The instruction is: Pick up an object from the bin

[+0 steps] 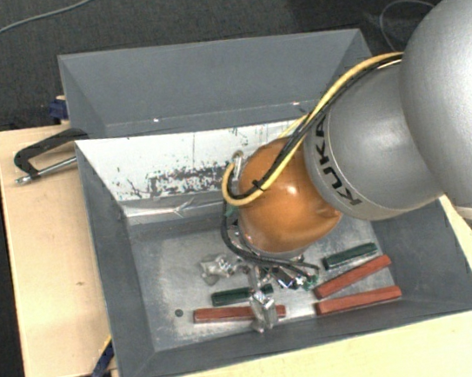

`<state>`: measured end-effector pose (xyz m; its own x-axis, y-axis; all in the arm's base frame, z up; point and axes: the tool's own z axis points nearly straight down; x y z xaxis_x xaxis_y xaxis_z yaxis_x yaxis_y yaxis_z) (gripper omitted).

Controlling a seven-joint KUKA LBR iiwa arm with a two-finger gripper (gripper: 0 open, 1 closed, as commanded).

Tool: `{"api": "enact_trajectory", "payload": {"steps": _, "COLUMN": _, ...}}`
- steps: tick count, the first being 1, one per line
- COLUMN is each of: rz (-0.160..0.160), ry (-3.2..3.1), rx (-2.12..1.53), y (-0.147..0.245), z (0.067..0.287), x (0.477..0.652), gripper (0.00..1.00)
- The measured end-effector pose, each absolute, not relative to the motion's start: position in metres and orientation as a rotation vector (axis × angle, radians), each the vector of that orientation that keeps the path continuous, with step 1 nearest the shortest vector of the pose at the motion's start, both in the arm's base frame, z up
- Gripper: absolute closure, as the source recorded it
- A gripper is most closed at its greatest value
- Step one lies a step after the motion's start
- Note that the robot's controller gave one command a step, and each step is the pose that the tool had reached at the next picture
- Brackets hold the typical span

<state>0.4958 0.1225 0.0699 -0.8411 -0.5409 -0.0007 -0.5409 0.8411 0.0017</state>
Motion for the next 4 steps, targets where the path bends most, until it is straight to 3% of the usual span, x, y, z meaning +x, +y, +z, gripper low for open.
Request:
{"api": "enact_trajectory", "payload": {"steps": 1, "rz": 0.003, "ry": 3.013, "rx": -0.884, "y": 0.123, "z": 0.070, "x": 0.496, "gripper": 1.00}}
{"api": "enact_trajectory", "payload": {"steps": 2, "rz": 0.004, "ry": 3.010, "rx": -0.882, "y": 0.124, "z": 0.074, "x": 0.497, "gripper": 1.00}}
{"api": "enact_trajectory", "payload": {"steps": 3, "rz": 0.001, "ry": 3.007, "rx": -0.879, "y": 0.125, "z": 0.115, "x": 0.499, "gripper": 1.00}}
{"api": "enact_trajectory", "payload": {"steps": 4, "rz": 0.001, "ry": 3.008, "rx": -0.878, "y": 0.127, "z": 0.138, "x": 0.501, "gripper": 1.00}}
